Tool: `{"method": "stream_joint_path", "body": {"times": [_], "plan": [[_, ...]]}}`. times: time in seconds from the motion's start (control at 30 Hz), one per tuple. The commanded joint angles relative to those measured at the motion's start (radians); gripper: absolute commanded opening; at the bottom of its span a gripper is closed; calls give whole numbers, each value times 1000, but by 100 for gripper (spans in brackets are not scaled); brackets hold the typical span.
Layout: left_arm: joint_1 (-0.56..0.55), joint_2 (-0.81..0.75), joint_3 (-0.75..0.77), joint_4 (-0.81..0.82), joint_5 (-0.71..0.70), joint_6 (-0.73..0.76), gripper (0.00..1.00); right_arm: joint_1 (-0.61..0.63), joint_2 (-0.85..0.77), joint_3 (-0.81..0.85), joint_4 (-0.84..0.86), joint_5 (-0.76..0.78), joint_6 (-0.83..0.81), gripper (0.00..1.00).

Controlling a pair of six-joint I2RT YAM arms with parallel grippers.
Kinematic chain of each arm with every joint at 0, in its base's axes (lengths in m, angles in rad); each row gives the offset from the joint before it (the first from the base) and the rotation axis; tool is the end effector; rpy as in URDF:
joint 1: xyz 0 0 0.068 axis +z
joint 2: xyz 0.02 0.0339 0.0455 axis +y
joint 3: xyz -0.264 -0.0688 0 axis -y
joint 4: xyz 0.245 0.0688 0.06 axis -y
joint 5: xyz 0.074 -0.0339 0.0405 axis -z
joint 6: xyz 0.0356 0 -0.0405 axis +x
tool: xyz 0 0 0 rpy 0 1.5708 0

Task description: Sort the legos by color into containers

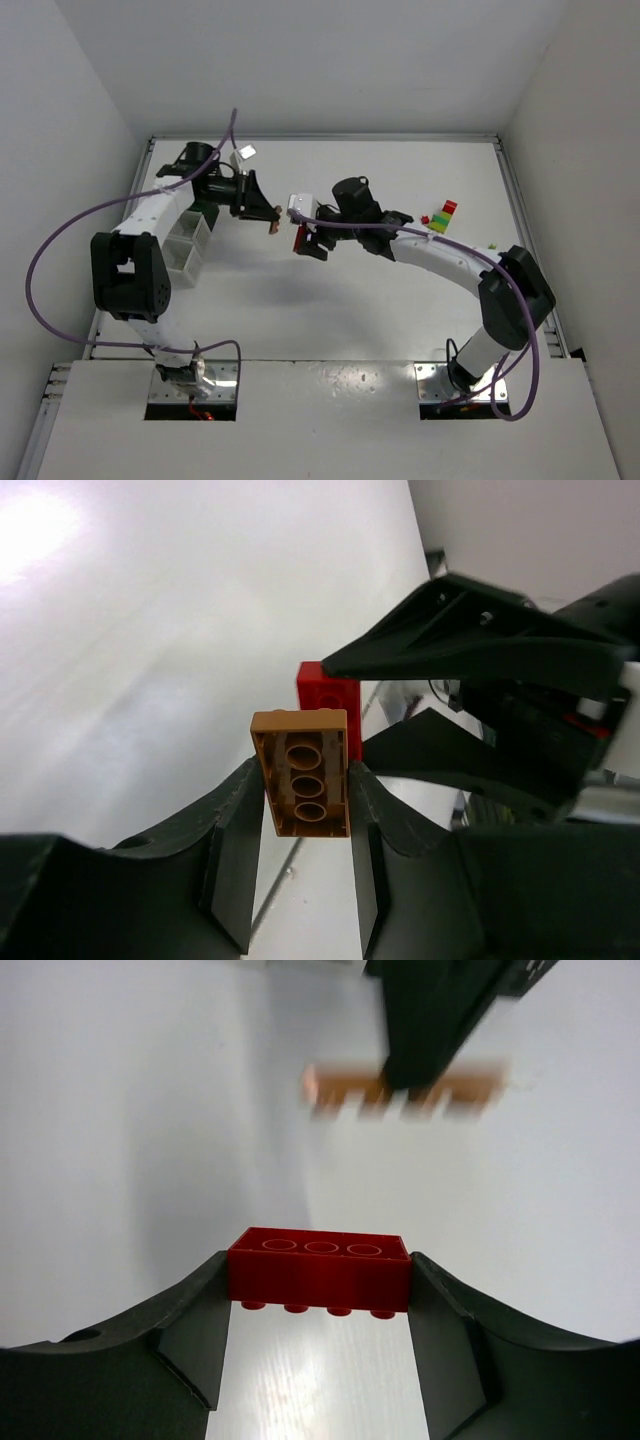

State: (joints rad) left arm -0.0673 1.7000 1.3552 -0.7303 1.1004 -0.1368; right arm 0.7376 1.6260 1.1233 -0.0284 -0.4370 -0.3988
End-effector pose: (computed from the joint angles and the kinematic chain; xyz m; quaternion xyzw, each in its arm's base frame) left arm 0.3448 -0.0550 0.2697 0.0995 0.8303 -0.5255 0.1564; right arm 0.2635 0.2598 0.2578 -0.5467 0.6562 0.2672 0.4463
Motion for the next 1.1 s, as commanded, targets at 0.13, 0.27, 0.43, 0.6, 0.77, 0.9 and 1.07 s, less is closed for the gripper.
{"method": "stream_joint_path", "body": {"times": [0.13, 0.27, 0.43, 0.6, 0.77, 0.9, 1.07], "plan": [[116, -65, 44, -29, -2, 84, 0, -15, -38, -40, -51, 20, -23, 0], [205, -121, 93, -188, -88, 253, 0, -15, -38, -40, -62, 20, -32, 0], [313, -230, 29, -270, -240, 370, 0, -15, -5, -1, -80, 20, -3, 0], [460, -240, 19, -270, -287, 350, 0, -15, 35, 44, -90, 20, 40, 0], [541, -240, 19, -296, -367, 385, 0, -15, 57, 66, -99, 11, 40, 0], [564, -287, -42, -342, -442, 477, 0, -15, 66, 66, -90, 20, 49, 0], [564, -339, -142, -305, -530, 499, 0, -24, 101, 96, -90, 20, 83, 0]]}}
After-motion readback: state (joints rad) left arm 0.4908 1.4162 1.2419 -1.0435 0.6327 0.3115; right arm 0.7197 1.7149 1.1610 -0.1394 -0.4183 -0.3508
